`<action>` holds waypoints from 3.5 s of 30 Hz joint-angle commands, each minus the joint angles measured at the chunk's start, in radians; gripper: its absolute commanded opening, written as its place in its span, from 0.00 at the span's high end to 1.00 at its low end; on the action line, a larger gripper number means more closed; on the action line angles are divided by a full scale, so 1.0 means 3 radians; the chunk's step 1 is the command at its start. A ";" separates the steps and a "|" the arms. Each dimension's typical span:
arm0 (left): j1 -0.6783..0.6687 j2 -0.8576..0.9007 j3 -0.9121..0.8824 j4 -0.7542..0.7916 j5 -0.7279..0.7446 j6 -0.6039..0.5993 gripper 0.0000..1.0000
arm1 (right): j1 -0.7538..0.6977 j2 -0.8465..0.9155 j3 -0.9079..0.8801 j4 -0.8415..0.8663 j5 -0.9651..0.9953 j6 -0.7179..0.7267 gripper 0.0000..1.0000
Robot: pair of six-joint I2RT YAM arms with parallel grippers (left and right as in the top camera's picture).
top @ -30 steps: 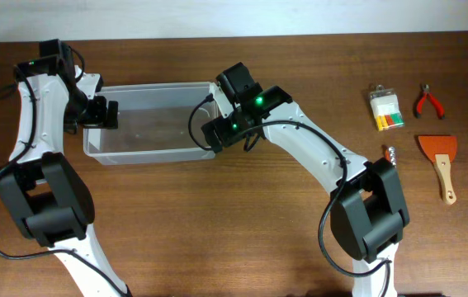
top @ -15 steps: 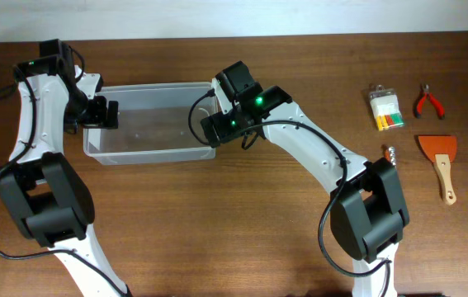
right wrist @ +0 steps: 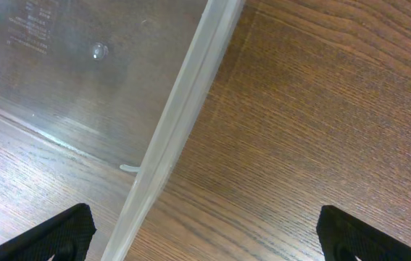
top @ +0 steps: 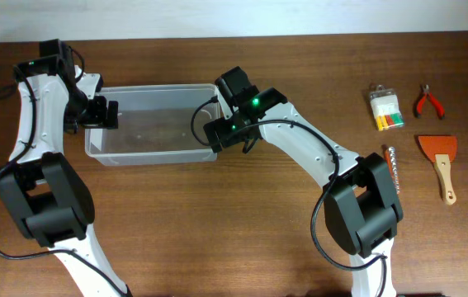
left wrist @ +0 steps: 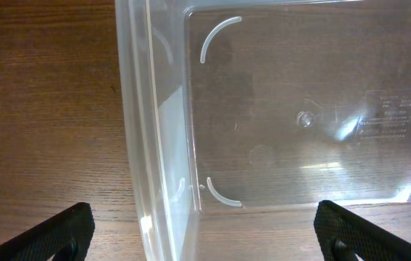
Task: Pack container
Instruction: 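Lower both grippers and close them on the container's side walls, then slide the container rightward toward the table center with both grippers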
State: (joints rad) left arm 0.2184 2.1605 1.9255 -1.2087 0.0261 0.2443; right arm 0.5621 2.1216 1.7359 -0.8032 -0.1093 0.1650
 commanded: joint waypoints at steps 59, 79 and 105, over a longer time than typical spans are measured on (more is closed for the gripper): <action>0.0018 0.0023 0.0001 -0.0013 0.0048 0.0051 0.76 | 0.0019 0.0038 0.0122 0.0225 0.0043 0.0003 0.87; 0.0017 0.0023 0.0001 -0.0014 0.0051 0.0051 0.64 | -0.0136 0.0037 0.0125 0.0197 0.0041 -0.0009 0.96; 0.0014 0.0023 0.0003 0.0047 0.0303 0.0048 0.19 | -0.0211 0.0037 0.0387 0.0046 0.0149 0.0006 0.96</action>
State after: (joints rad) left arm 0.2222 2.1605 1.9255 -1.1915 0.0967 0.2554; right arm 0.5198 2.1304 1.8217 -0.7918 -0.0750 0.1669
